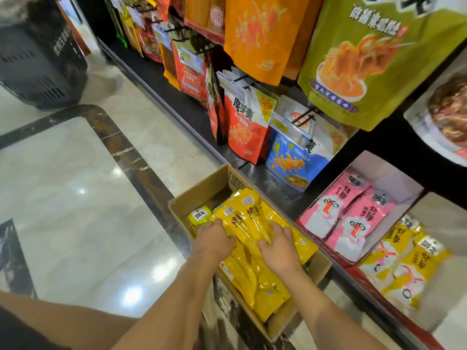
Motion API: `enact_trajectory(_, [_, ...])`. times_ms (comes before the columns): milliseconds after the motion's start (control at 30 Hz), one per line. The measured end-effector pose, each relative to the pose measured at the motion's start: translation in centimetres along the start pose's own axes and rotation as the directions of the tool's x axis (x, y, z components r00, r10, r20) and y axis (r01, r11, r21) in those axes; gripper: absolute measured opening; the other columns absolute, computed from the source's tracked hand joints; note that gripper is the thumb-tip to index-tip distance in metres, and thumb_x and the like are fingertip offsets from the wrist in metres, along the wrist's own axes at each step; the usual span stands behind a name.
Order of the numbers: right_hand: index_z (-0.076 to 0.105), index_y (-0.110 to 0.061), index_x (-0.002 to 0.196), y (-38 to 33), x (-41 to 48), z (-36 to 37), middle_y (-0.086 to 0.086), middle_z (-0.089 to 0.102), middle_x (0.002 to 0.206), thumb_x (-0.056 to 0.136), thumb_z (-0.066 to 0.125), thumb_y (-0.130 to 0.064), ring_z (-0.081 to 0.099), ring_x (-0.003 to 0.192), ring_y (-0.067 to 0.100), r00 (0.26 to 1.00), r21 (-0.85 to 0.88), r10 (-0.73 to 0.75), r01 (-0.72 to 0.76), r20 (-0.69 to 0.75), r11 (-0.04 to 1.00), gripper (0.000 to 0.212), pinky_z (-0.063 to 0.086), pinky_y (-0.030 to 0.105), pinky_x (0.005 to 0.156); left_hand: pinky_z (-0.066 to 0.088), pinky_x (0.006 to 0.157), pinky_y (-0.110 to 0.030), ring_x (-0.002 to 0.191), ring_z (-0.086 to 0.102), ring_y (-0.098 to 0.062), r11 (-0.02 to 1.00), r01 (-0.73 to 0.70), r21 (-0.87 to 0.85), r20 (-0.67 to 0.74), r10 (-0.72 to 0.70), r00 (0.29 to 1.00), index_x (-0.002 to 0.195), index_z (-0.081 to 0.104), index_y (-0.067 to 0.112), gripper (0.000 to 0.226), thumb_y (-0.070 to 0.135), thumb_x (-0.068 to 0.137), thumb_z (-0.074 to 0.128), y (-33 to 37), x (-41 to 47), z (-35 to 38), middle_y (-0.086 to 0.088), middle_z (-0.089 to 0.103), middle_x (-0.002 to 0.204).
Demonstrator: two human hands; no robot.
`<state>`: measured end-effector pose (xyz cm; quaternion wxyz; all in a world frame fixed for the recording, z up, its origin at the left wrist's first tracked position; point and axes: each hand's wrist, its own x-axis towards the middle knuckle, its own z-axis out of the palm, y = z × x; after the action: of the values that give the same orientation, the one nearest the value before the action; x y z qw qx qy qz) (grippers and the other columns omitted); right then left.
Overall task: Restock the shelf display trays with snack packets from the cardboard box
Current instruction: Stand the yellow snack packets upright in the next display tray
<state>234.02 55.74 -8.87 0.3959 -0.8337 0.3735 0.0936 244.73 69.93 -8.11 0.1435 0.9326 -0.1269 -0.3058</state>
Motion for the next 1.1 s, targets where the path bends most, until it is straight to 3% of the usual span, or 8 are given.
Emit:
enact_trajectory(100, [0.04, -0.02, 0.149, 0.4, -0.6, -1.3, 0.005, 0.035, 0.146, 0.094, 0.059, -0.031, 0.044, 0.135, 0.028, 0.994, 0.155, 0.051, -0.035, -0.101, 0.987, 0.059, 0.037, 0.039, 0.109, 0.034, 0.11, -0.044, 0.136, 0.037, -0.038, 0.999, 0.017, -0.03, 0.041, -0.016, 0.999, 0.144, 0.04, 0.011, 0.059, 0.037, 0.093, 0.056, 1.8, 0.0, 0.4, -0.015, 0.045, 0.145])
enact_trajectory(233, [0.045, -0.026, 0.14, 1.7, -0.9, -3.2, -0.001, 0.038, 0.131, 0.085, 0.072, -0.052, 0.046, 0.118, 0.016, 0.981, 0.311, 0.084, -0.026, -0.175, 0.95, 0.066, 0.042, 0.032, 0.101, 0.045, 0.103, -0.043, 0.125, 0.051, -0.035, 0.973, 0.071, -0.22, 0.095, -0.051, 0.994, 0.136, 0.048, 0.013, 0.057, 0.038, 0.087, 0.061, 4.4, 0.2, 1.5, -0.013, 0.054, 0.137])
enact_trajectory(333, [0.059, -0.026, 0.117, 2.6, -0.9, -5.0, 0.0, 0.056, 0.114, 0.089, 0.073, -0.035, 0.056, 0.11, 0.02, 0.969, 0.419, 0.073, 0.034, -0.236, 0.908, 0.033, 0.042, 0.03, 0.09, 0.043, 0.102, -0.034, 0.13, 0.049, -0.033, 0.923, 0.13, -0.362, 0.13, -0.089, 0.988, 0.142, 0.042, 0.009, 0.062, 0.035, 0.089, 0.064, 6.6, 0.3, 2.4, -0.011, 0.05, 0.143])
enact_trajectory(433, [0.062, -0.032, 0.097, 3.2, -1.3, -6.9, -0.003, 0.067, 0.097, 0.094, 0.065, -0.025, 0.066, 0.094, 0.021, 0.961, 0.592, 0.118, 0.056, -0.251, 0.804, 0.007, 0.056, 0.04, 0.082, 0.043, 0.107, -0.041, 0.134, 0.046, -0.034, 0.87, 0.164, -0.466, 0.119, -0.122, 0.985, 0.145, 0.037, 0.006, 0.078, 0.046, 0.086, 0.068, 8.7, 1.0, 3.7, -0.015, 0.046, 0.147])
enact_trajectory(567, [0.064, -0.016, 0.102, 5.0, -1.7, -9.2, 0.01, 0.068, 0.099, 0.095, 0.059, -0.015, 0.071, 0.088, 0.024, 0.956, 0.782, 0.227, 0.002, -0.184, 0.623, 0.008, 0.062, 0.046, 0.076, 0.035, 0.112, -0.047, 0.144, 0.029, -0.039, 0.857, 0.252, -0.449, 0.143, -0.209, 0.967, 0.156, 0.014, 0.005, 0.109, 0.067, 0.082, 0.064, 11.5, 1.5, 5.0, -0.02, 0.016, 0.16])
enact_trajectory(700, [0.067, -0.012, 0.109, 6.6, -2.5, -11.0, 0.009, 0.076, 0.1, 0.098, 0.056, -0.013, 0.075, 0.089, 0.025, 0.958, 0.825, 0.236, 0.001, -0.163, 0.565, 0.016, 0.063, 0.047, 0.075, 0.035, 0.112, -0.048, 0.142, 0.03, -0.037, 0.887, 0.292, -0.357, 0.08, -0.282, 0.956, 0.154, 0.012, 0.001, 0.122, 0.081, 0.074, 0.058, 13.7, 2.2, 6.2, -0.02, 0.021, 0.156])
enact_trajectory(933, [0.068, -0.006, 0.113, 8.1, -3.1, -12.4, 0.015, 0.077, 0.101, 0.101, 0.055, -0.015, 0.074, 0.089, 0.033, 0.967, 0.898, 0.243, -0.041, -0.074, 0.437, 0.02, 0.061, 0.049, 0.079, 0.036, 0.109, -0.049, 0.142, 0.03, -0.034, 0.847, 0.324, -0.422, 0.031, -0.344, 0.939, 0.151, 0.023, 0.001, 0.106, 0.065, 0.079, 0.068, 14.3, 3.2, 8.0, -0.017, 0.025, 0.154])
enact_trajectory(1100, [0.069, -0.007, 0.114, 7.3, -2.8, -12.5, 0.012, 0.078, 0.1, 0.098, 0.058, -0.017, 0.073, 0.09, 0.034, 0.964, 0.915, 0.26, -0.056, -0.054, 0.399, 0.021, 0.057, 0.06, 0.087, 0.047, 0.102, -0.046, 0.127, 0.049, -0.037, 0.756, 0.315, -0.574, 0.082, -0.329, 0.941, 0.142, 0.037, 0.004, 0.092, 0.042, 0.072, 0.083, 14.3, 3.2, 7.0, -0.017, 0.043, 0.144])
